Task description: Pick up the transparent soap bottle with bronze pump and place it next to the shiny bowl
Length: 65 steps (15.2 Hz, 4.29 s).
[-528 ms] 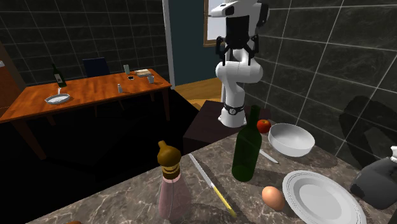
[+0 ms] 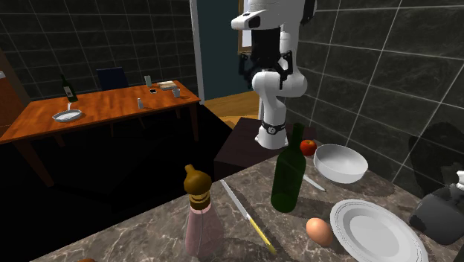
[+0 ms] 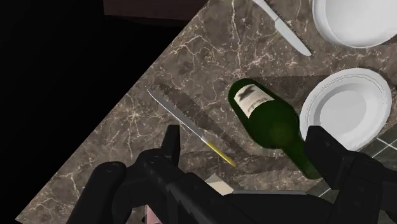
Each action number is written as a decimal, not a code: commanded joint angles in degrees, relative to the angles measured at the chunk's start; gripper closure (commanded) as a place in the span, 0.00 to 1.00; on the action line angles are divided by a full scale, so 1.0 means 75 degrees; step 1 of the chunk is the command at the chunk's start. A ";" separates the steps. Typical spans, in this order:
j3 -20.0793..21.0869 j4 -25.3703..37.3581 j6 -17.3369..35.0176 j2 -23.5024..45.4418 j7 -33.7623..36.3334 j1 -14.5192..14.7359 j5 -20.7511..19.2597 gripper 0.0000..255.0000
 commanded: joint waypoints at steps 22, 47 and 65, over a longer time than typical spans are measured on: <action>-0.0451 0.5837 0.1115 0.6876 -0.1110 -0.0233 -0.0110 0.00; -0.0450 0.5894 0.1726 0.7536 -0.1182 -0.0282 -0.0085 1.00; -0.0462 0.7529 0.0152 0.7596 -0.1197 -0.0321 -0.0081 1.00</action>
